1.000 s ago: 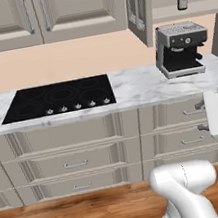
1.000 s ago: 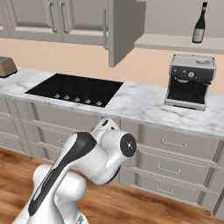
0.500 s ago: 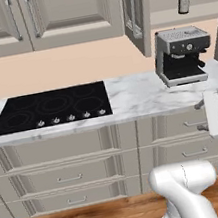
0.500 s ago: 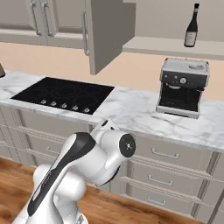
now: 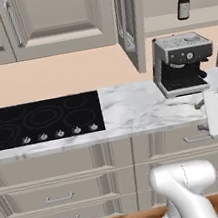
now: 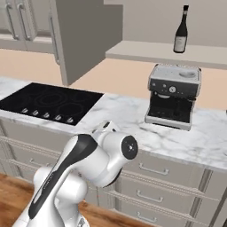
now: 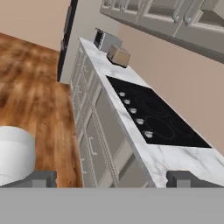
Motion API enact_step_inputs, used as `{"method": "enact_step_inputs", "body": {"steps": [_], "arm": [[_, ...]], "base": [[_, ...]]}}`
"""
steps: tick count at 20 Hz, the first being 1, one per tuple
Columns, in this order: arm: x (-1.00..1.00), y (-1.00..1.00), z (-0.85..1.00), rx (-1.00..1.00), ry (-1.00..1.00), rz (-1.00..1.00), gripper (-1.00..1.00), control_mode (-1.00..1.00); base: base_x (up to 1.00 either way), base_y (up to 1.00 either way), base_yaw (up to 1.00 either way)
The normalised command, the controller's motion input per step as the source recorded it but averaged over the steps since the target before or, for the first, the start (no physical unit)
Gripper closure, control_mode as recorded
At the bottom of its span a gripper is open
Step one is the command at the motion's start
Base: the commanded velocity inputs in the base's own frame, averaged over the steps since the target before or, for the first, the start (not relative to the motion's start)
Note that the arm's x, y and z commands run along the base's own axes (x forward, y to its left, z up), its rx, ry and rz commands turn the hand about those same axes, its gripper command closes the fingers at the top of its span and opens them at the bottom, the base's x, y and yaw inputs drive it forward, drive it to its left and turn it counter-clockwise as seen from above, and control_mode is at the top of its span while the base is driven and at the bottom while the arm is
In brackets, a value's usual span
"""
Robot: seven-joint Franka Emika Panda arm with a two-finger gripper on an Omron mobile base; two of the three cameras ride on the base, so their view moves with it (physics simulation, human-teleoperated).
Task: Open the cabinet directly in front. Then move the wine and the mug to the dining counter with the jar on it.
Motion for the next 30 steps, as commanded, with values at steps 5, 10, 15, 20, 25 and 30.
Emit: {"method": "enact_step_inputs", "body": {"steps": [5, 10, 15, 20, 25, 30], "arm": [[0.0, 0.0, 0.0, 0.0, 0.0, 0.0, -1.0, 1.0], [0.0, 0.0, 0.0, 0.0, 0.0, 0.0, -1.0, 1.0], [0.0, 0.0, 0.0, 0.0, 0.0, 0.0, -1.0, 1.0], [0.0, 0.0, 0.0, 0.0, 0.0, 0.0, -1.0, 1.0], [0.0, 0.0, 0.0, 0.0, 0.0, 0.0, -1.0, 1.0], [0.0, 0.0, 0.0, 0.0, 0.0, 0.0, -1.0, 1.0]], "base": [[0.55, -0.24, 0.0], [0.47, -0.37, 0.0], [0.33, -0.5, 0.0], [0.23, -0.58, 0.0], [0.26, -0.53, 0.0], [0.37, -0.35, 0.0]]}}
